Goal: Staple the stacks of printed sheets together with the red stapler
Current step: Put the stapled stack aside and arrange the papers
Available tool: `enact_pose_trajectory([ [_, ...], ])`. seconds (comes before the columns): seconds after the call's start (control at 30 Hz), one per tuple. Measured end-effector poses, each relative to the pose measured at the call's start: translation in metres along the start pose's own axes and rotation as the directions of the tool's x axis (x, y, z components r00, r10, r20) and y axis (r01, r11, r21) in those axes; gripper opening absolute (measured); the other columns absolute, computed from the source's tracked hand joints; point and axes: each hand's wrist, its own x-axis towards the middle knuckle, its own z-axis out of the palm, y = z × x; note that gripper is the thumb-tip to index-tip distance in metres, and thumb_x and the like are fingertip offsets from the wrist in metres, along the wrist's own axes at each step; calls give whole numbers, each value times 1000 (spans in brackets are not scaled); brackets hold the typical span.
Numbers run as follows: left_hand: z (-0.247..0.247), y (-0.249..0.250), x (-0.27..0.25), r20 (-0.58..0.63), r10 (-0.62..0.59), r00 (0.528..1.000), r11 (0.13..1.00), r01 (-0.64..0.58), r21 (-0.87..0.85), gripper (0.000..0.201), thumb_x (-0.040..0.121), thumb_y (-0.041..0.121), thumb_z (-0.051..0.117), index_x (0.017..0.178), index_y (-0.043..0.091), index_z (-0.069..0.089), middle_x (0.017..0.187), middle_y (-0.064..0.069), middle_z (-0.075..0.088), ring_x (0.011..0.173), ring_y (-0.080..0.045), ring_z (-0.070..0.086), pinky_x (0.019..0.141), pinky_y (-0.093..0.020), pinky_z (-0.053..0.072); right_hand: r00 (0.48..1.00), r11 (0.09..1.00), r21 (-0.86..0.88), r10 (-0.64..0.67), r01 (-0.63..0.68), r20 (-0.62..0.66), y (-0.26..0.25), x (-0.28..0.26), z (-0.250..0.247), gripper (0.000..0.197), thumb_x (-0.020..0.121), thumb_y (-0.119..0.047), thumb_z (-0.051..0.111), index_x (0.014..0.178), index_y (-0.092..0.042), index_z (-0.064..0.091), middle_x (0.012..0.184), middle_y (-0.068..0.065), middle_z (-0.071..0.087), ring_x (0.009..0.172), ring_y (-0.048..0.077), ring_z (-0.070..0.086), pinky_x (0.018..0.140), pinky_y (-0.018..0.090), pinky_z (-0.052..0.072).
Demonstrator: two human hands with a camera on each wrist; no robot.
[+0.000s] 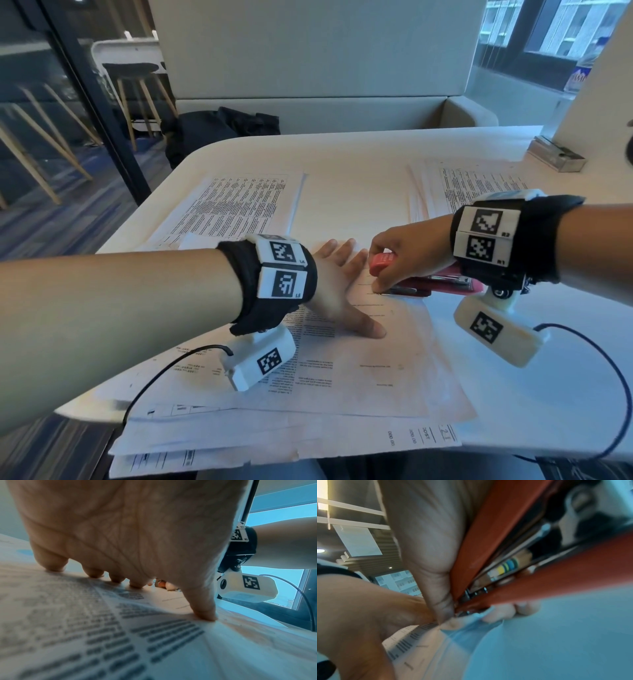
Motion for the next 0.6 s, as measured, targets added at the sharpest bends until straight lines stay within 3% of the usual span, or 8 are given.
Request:
enact_pose_trajectory([
  [0.2,-1,1,-2,5,-7,1000,1000,7,-5,123,66,84,48,146,25,-25,154,3,-31,143,-20,-25,116,-48,-4,1000,996,85,11,-11,12,4,1,-1,40,79,-53,68,108,-29,55,93,-4,66,70,10,63,61,23,48],
  [0.6,0,2,-2,-7,-20,1000,999,20,-25,122,66,85,47,146,27,-25,154,5,-30,143,-19,-25,116,-46,-5,1000,985,174,15,-15,-2,12,0,-1,43,79,-53,69,112,-29,56,97,-2,68,77,15,67,67,27,55],
])
